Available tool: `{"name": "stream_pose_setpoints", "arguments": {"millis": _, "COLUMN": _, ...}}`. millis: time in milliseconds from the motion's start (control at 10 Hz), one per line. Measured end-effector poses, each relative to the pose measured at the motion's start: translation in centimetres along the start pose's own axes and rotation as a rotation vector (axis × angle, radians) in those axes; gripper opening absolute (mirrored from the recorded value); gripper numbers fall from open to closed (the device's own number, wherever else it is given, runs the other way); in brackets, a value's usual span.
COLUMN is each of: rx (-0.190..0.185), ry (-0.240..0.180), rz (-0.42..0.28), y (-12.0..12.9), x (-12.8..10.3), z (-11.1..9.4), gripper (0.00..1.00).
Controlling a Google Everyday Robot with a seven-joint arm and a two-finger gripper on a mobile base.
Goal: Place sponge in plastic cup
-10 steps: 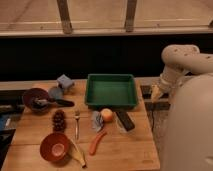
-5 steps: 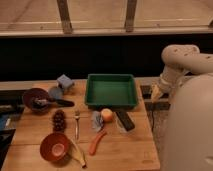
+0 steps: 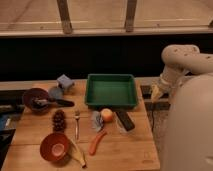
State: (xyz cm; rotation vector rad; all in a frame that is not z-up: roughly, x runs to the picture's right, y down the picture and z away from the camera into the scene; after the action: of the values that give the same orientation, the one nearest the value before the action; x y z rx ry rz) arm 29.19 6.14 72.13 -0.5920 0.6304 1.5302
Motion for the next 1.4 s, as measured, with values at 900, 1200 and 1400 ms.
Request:
{"name": "stream_pose_setpoints", "arguments": {"millis": 900, "rx": -0.026, "ry": -0.047, "rz": 0.018, "y": -0.2, "x": -0.2, "z": -1.0, "gripper": 0.54}}
{"name": "stream_pose_setpoints", "arguments": {"millis": 1200, "rx": -0.036, "ry": -0.11, "rz": -0.027, "y": 0.9, "x": -1.1, "z": -3.4, "gripper": 0.54}}
{"name": "stream_pose_setpoints", "arguments": {"millis": 1400, "rx": -0.024, "ry": -0.15, "rz": -0.084, "y": 3.2, "x": -2.5, "z": -4.3, "gripper": 0.54}}
